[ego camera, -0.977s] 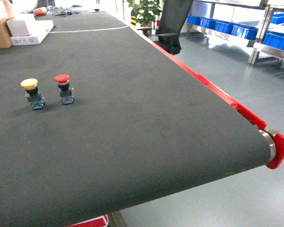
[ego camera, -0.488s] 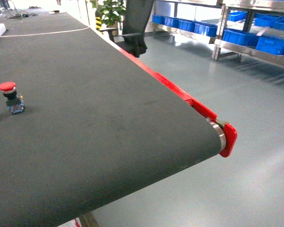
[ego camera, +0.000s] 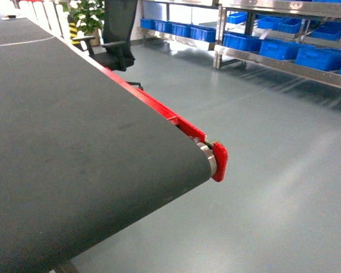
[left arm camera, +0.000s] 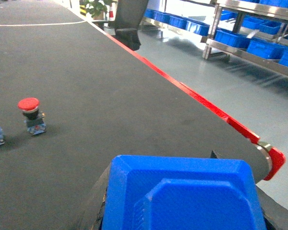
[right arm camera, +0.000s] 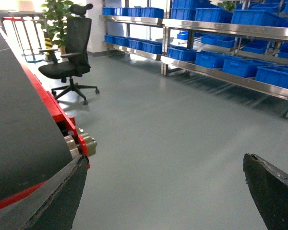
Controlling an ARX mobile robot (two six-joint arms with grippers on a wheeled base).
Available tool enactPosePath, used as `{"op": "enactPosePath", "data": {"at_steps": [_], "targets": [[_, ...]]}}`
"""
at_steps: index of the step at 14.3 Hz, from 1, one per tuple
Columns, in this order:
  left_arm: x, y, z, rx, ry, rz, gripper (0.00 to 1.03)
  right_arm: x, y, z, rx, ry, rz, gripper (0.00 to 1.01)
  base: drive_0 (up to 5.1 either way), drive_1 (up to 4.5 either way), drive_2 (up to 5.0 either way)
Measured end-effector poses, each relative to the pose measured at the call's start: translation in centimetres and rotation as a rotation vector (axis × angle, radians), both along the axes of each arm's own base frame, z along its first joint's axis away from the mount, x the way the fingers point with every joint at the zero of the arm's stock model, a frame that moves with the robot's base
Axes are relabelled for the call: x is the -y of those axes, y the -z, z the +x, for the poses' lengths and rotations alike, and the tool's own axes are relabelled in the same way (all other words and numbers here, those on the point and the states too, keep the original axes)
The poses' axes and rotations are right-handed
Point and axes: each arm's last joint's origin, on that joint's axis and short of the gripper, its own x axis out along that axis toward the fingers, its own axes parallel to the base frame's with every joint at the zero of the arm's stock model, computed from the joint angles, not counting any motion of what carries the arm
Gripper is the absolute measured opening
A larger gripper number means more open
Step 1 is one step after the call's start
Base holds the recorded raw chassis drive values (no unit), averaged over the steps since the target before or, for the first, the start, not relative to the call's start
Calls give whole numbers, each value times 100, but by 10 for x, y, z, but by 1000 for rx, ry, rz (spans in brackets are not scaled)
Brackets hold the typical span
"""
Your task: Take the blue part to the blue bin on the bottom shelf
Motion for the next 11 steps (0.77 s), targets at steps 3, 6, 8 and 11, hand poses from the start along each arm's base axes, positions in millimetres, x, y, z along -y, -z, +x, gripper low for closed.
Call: {"op": "enactPosePath", "data": {"at_steps": [3,6,8,11], "targets": [[0,0,0,1,1,0,44,0,0,0,0,0,0,98,-161,-161,-161],[0,0,0,0,0,0,44,0,0,0,0,0,0,98,-162,-162,-162],[0,0,0,0,0,0,44,0,0,0,0,0,0,98,-148,-148,-148],[0,0,0,1,0,0,44,0,0,0,0,0,0,98,-156,-156,-156]]}}
